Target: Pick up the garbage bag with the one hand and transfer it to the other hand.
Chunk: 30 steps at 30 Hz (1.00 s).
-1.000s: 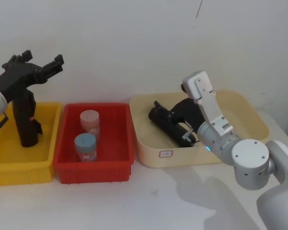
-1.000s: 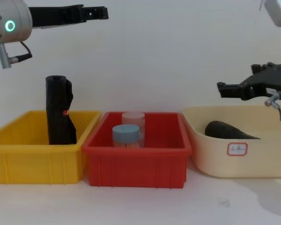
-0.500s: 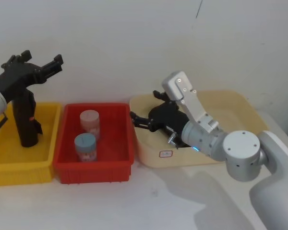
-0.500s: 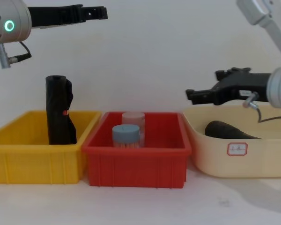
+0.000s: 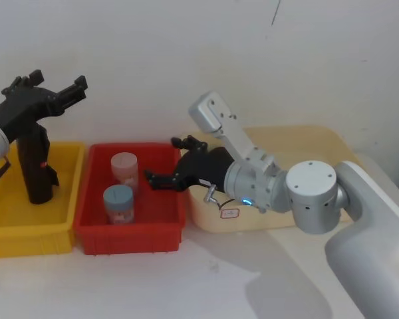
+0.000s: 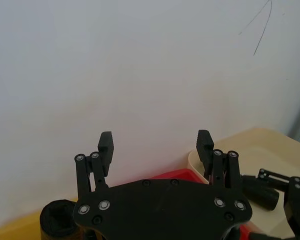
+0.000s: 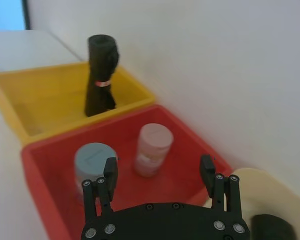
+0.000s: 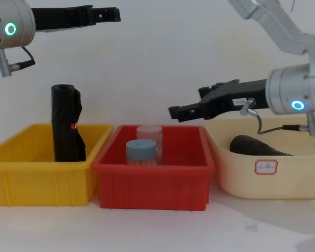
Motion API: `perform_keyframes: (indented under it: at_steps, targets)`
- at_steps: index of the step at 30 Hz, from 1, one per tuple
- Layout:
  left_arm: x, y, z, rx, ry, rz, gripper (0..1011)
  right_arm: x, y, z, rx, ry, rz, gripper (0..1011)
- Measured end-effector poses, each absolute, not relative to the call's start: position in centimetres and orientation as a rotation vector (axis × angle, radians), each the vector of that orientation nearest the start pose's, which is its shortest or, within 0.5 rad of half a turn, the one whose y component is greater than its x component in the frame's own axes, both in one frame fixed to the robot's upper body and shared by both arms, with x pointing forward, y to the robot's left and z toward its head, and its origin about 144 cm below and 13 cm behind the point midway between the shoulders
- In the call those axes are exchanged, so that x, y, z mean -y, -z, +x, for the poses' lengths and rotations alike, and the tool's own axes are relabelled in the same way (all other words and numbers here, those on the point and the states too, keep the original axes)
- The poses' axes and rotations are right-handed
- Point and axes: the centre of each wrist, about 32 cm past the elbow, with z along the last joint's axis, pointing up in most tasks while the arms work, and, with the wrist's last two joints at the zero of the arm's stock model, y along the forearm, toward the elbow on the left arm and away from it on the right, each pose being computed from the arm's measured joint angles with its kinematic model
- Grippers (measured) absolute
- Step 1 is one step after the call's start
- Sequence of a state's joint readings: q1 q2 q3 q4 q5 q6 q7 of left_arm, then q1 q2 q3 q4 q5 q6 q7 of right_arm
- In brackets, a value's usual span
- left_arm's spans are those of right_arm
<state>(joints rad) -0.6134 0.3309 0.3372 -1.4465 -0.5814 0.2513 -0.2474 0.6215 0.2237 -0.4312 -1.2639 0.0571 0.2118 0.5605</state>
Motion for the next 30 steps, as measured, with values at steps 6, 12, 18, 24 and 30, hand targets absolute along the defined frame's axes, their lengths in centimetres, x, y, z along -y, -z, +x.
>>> perform_keyframes:
  at_steps: [6, 12, 18, 24, 30]
  targets:
    - [-23.5, -132.5, 58.7, 0.016, -1.001, -0.147, 1001, 17.8, -127.3, 60.6, 0.165, 0.687, -0.326, 1001]
    - [-23.5, -132.5, 58.7, 0.016, -1.001, -0.146, 1002, 17.1, -127.4, 60.8, 0.138, 0.655, -0.350, 1001]
    - [-23.5, -132.5, 58.7, 0.016, -1.001, -0.146, 1002, 16.2, -127.1, 61.0, 0.112, 0.625, -0.375, 1001]
    - [-23.5, -132.5, 58.7, 0.016, -1.001, -0.146, 1002, 15.5, -126.8, 61.3, 0.085, 0.610, -0.392, 1001]
    - [-23.5, -132.5, 58.7, 0.016, -1.001, -0.146, 1001, 14.9, -126.5, 61.7, 0.060, 0.601, -0.401, 1001]
